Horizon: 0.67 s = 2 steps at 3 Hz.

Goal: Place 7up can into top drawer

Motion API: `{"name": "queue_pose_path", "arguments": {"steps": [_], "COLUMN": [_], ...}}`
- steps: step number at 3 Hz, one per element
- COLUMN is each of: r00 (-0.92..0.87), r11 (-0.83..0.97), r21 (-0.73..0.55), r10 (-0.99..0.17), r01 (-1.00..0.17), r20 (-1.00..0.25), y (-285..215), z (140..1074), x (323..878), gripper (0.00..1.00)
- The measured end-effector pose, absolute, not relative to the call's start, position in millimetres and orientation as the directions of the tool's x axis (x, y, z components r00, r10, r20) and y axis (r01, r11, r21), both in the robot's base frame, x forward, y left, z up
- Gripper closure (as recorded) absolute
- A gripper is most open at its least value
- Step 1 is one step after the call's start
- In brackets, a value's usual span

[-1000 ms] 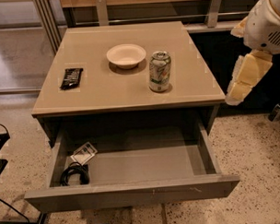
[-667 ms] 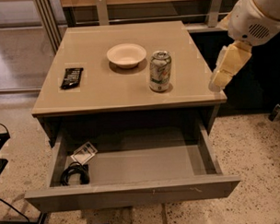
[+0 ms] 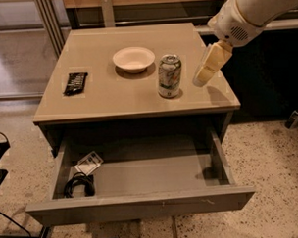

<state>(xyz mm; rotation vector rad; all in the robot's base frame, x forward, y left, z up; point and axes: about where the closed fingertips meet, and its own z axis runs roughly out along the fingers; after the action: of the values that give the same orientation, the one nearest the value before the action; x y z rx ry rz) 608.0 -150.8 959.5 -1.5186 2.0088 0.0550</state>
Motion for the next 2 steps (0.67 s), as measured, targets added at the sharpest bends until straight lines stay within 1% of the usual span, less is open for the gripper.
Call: {"name": "queue_pose_path", "arguments": {"steps": [1,2], "r00": [-0.147,-0.178], "r11": [0.342,0.358], "r21": [-0.324,-0.288], "r10": [-0.853,-0.846], "r01": [-0.882,-0.888], "r20": [-0.501,-0.502], "y": [-147.3,-151.3], "z": [957.9,941.9], "x": [613.8,616.8], "gripper": [0.00,0.00]}}
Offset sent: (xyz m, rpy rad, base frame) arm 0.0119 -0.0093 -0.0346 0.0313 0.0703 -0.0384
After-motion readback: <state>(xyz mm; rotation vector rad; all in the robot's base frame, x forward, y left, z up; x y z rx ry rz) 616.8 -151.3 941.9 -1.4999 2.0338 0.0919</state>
